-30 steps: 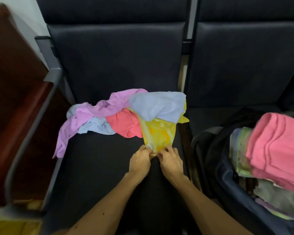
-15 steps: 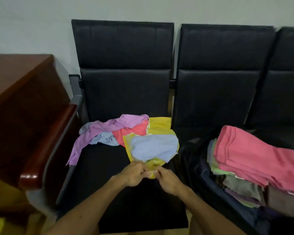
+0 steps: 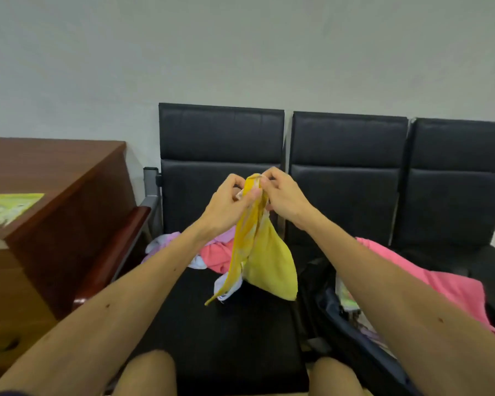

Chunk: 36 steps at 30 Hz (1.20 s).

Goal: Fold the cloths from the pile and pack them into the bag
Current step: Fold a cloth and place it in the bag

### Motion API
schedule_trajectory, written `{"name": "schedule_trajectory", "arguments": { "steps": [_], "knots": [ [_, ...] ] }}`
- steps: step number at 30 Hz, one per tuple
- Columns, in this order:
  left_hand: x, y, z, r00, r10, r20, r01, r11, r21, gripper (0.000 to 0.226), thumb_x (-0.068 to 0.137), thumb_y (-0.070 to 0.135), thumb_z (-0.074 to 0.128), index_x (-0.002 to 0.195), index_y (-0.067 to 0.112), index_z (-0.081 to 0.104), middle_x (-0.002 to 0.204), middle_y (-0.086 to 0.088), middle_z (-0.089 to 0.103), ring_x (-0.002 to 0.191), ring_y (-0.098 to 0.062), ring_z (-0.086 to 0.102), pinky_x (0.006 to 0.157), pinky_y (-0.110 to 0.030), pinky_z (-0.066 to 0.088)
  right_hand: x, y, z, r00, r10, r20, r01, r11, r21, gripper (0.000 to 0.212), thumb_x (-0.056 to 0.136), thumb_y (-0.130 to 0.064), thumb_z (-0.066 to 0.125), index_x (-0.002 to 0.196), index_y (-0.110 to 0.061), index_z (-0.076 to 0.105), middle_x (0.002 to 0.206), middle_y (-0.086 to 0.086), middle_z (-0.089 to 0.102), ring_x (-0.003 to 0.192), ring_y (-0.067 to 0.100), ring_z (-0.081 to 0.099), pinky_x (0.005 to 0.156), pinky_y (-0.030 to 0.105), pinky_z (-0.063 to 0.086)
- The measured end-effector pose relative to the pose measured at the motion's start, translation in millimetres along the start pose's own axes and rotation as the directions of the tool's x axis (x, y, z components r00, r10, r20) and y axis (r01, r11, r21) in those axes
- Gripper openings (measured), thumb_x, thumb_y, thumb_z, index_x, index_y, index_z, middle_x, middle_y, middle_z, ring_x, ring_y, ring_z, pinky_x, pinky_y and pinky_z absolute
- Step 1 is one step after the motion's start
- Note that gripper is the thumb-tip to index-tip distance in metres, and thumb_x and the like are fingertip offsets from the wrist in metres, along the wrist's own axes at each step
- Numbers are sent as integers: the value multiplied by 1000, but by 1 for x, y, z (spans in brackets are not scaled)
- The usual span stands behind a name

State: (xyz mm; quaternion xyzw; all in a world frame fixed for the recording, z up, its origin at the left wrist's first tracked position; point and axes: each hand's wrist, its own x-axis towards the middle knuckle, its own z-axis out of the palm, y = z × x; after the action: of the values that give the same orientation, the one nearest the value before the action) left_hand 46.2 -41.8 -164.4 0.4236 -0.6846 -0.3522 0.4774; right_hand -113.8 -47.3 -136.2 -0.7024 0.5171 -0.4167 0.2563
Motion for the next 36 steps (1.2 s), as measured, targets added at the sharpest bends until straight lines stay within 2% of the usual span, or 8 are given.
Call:
{"name": "schedule_trajectory", "arguments": {
  "steps": [6,11,19,23,27,31,34,36],
  "knots": [
    [-24,7,-7,994,-85,67,79,993,93,48,73,35,84,110,29,55,101,1,70,91,-16,70,83,-42,60,3,-61,-24,988,-105,-114,101,994,-40,17,104,-25,45,92,-21,55,77,-2,60,71,16,60,74,46,56],
    [-36,1,-18,983,-164,80,141,962,236,48,83,38,75,125,28,54,114,8,66,104,-14,64,94,-45,55,4,-111,-40,987,-80,-142,113,963,244,18,106,-22,44,91,-18,52,106,15,67,95,30,70,79,46,61],
    [-35,42,-33,990,-82,-112,102,978,180,29,94,38,56,94,12,68,92,-8,73,84,-25,69,82,-52,55,-1,-176,-93,900,-175,-398,389,733,558,16,108,-14,34,94,-12,41,79,15,73,80,30,75,69,41,58],
    [-29,86,-42,973,3,-229,-2,1000,4,25,105,28,48,107,9,64,103,-11,67,92,-22,65,85,-45,55,-2,-191,-124,803,-202,-560,477,782,402,19,107,-22,34,90,-17,41,86,16,73,83,30,74,70,49,61],
    [-26,118,-56,950,-16,-311,-54,975,-215,15,103,20,51,101,17,65,98,-7,71,89,-18,69,77,-32,58,-4,-185,-141,735,-128,-666,291,946,139,20,101,-33,36,84,-25,44,89,4,60,81,22,63,75,45,57],
    [-28,144,-72,922,-55,-383,-90,933,-349,28,93,-5,48,75,12,61,57,4,62,56,-9,56,59,-26,49,-29,-165,-136,858,-71,-509,142,985,102,30,97,-38,58,74,-22,49,73,-6,53,64,4,50,59,23,41],
    [-36,160,-85,917,-58,-395,-83,940,-331,29,95,-1,49,72,13,60,49,9,61,50,-4,56,54,-21,48,-59,-142,-136,996,-53,-73,61,992,110,29,84,-36,76,87,-8,68,83,6,72,75,13,67,70,28,56],
    [-43,163,-96,933,-49,-356,-40,970,-239,26,97,5,51,75,15,63,61,7,66,54,0,60,56,-19,49,-81,-132,-139,980,-43,193,36,999,40,25,86,-30,73,90,-6,68,82,5,73,76,12,68,74,27,57]
  ]
}}
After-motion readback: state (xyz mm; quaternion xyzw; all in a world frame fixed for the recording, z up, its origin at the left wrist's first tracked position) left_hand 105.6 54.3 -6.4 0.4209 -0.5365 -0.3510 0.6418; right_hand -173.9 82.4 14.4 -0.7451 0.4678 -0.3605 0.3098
